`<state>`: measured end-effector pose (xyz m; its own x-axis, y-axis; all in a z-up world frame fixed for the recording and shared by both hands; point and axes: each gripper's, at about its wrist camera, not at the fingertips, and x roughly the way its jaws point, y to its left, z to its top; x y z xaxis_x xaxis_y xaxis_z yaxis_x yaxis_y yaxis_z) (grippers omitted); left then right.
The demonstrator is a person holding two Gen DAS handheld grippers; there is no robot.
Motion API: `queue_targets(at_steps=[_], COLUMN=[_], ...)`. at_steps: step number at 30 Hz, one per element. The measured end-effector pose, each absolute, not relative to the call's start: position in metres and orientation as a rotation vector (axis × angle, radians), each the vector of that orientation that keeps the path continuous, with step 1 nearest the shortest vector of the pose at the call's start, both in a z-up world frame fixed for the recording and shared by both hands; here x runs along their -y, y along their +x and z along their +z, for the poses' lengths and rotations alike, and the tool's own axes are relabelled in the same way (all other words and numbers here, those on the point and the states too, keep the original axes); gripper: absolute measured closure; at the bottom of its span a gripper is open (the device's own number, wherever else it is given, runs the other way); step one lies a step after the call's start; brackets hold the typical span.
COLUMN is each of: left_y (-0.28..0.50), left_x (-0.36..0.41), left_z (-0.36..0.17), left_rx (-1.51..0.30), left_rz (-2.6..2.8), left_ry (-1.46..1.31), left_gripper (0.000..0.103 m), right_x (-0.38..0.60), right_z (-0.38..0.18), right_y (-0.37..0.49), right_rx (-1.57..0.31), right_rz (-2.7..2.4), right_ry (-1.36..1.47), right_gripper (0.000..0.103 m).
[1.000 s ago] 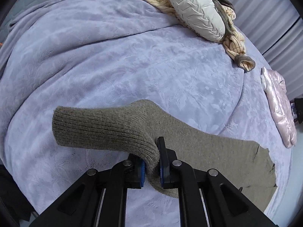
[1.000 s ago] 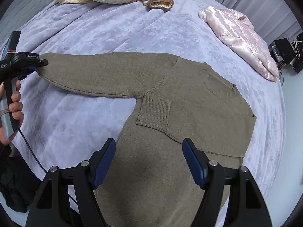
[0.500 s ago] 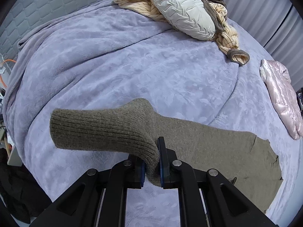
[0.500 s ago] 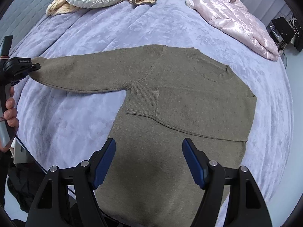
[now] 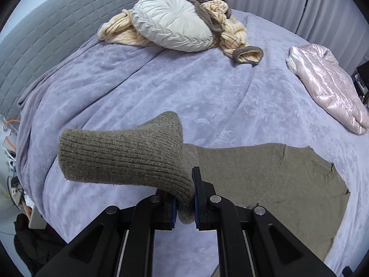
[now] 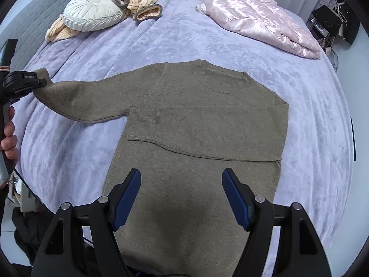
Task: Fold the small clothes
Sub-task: 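Lift the sleeve with the left gripper and fold it across the sweater body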
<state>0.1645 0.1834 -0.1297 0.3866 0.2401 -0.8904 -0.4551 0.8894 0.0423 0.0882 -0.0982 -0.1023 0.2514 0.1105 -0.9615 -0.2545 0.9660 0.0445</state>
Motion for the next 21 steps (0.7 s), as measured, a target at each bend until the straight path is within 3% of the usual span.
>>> queue_targets(at_steps=[21], left_y=[0.182], left_x=[0.047], left_z=[-0.135], left_rx=[-1.138], left_rz=[0.175], left_ry=[0.051], left_gripper=[0.091], right_x=[0.217], right_z=[-0.118], right_y=[0.076], right_rx=[-1.285], right_rz=[0.142], right_ry=[0.057], right_gripper=[0.027])
